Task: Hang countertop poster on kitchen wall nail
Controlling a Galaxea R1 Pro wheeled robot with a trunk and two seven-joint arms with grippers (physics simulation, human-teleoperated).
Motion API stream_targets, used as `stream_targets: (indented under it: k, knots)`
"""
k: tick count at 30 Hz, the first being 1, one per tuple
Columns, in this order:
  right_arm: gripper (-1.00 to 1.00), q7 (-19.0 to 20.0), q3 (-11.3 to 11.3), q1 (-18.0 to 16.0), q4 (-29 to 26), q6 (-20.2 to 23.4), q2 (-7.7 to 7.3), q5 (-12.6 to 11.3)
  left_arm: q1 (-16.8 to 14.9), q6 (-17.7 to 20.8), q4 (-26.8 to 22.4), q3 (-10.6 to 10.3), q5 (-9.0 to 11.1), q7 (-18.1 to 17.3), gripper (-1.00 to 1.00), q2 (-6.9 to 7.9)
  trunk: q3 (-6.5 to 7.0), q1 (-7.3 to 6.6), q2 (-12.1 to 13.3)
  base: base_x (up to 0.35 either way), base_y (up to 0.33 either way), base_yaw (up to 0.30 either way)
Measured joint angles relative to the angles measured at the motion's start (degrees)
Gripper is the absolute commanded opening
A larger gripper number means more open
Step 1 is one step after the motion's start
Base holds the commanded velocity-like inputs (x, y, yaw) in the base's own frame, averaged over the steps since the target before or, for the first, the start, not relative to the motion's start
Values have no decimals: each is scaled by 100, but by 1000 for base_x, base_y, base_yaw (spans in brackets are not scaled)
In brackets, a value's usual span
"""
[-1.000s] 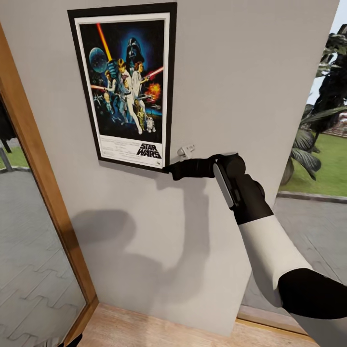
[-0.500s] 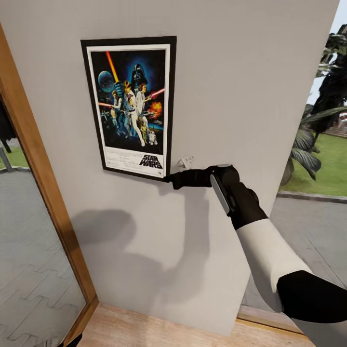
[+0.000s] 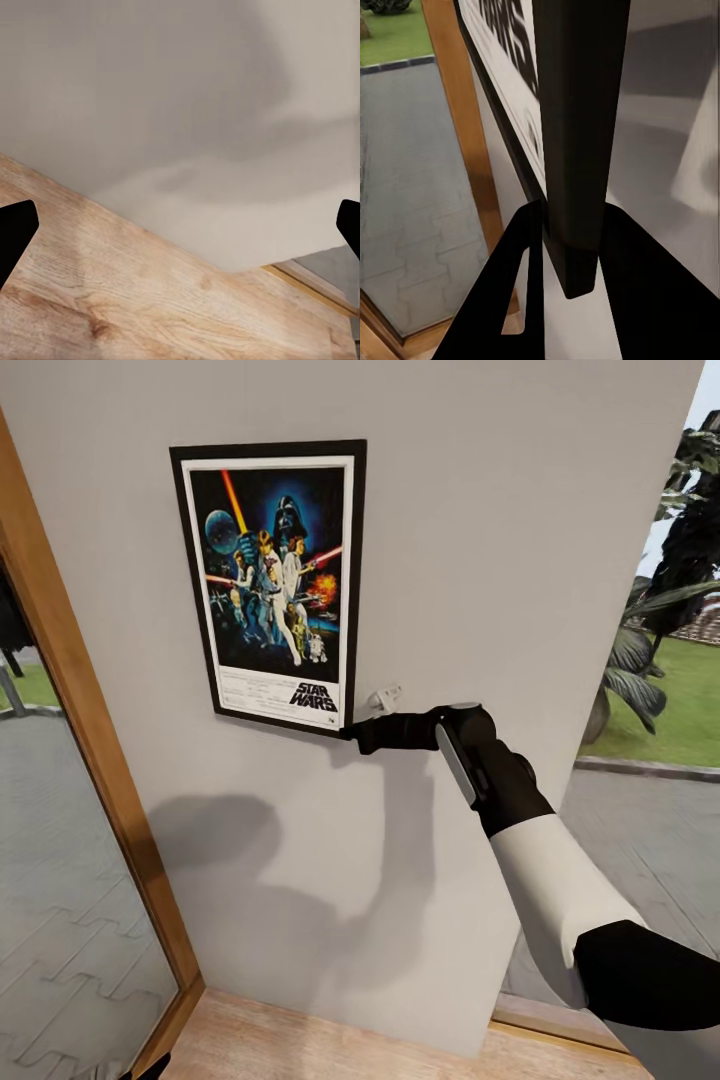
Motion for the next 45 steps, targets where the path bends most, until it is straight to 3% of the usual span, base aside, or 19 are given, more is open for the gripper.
stream_targets:
  k: [10,19,45]
  knots:
    - [-100,108,-4,59,81,-43,-5,3,0,-3,0,0,0,0,100,0,0,0,0,0,0,0]
    - [-100,128,-5,68,326,-359,-6,2,0,-4,0,0,0,0,100,0,0,0,0,0,0,0]
    - [-100,132,1,77,453,-393,1,-1,0,-3,0,0,0,0,100,0,0,0,0,0,0,0]
